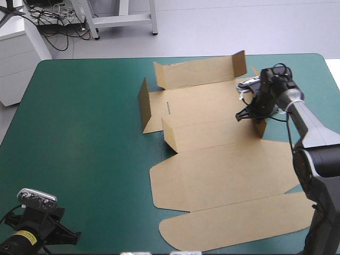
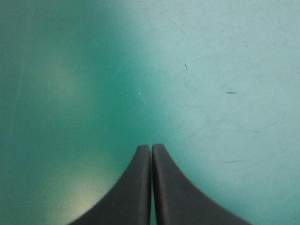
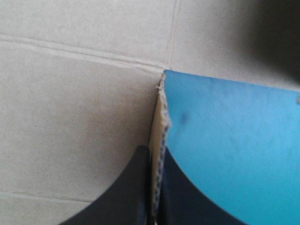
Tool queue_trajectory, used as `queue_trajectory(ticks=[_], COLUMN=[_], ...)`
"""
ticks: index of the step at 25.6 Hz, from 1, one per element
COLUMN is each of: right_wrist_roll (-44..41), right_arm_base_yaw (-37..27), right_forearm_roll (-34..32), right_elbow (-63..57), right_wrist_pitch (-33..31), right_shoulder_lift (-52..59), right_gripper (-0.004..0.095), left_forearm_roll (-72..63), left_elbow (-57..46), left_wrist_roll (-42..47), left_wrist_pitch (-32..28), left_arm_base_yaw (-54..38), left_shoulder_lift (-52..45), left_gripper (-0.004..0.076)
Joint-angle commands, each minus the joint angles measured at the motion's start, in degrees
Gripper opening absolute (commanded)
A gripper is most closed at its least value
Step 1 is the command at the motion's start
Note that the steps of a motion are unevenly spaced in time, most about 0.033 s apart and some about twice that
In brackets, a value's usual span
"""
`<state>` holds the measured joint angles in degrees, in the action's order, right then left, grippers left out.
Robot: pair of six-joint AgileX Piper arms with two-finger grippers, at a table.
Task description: Fold the box
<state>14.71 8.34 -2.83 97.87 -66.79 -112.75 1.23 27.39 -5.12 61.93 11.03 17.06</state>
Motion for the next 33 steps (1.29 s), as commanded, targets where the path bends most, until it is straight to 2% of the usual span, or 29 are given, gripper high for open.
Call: queue_trajectory(ticks=[1,5,8,10,12,14,18,27,33], right_wrist_roll=[8.2,17.6,22.4,26.3,30.3,34.1,34.6,32.6,32.6], right_arm_base_yaw=[8.1,19.8,26.9,30.4,31.9,33.8,36.2,36.3,36.1], right_forearm_roll=[-3.4,-5.2,-5.3,-2.8,2.0,3.2,0.0,-6.9,-7.2], right_elbow=[10.9,21.4,22.8,22.8,22.8,22.8,22.8,22.8,22.8], right_wrist_pitch=[0.7,5.5,11.7,12.2,11.1,9.3,8.6,8.8,9.9], right_shoulder_lift=[-2.8,-7.6,-8.0,-8.0,-8.0,-8.0,-8.0,-8.0,-8.0], right_gripper=[0.0004,0.0004,0.0002,0.0002,0.0002,0.0002,0.0,0.0,-0.0001], left_forearm_roll=[-0.4,-0.4,-0.4,-0.4,-0.4,-0.4,-0.4,-0.4,-0.4], left_elbow=[1.4,1.4,1.4,1.4,1.4,1.4,1.4,1.4,1.4], left_wrist_roll=[0.1,0.1,0.1,0.1,0.1,0.1,0.1,0.1,0.1], left_wrist_pitch=[-2.8,-2.8,-2.8,-2.8,-2.8,-2.8,-2.8,-2.8,-2.8], left_arm_base_yaw=[0.0,0.0,0.0,0.0,0.0,0.0,0.0,0.0,0.0], left_shoulder_lift=[0.5,0.5,0.5,0.5,0.5,0.5,0.5,0.5,0.5], left_gripper=[-0.001,-0.001,-0.001,-0.001,-0.001,-0.001,-0.001,-0.001,-0.001])
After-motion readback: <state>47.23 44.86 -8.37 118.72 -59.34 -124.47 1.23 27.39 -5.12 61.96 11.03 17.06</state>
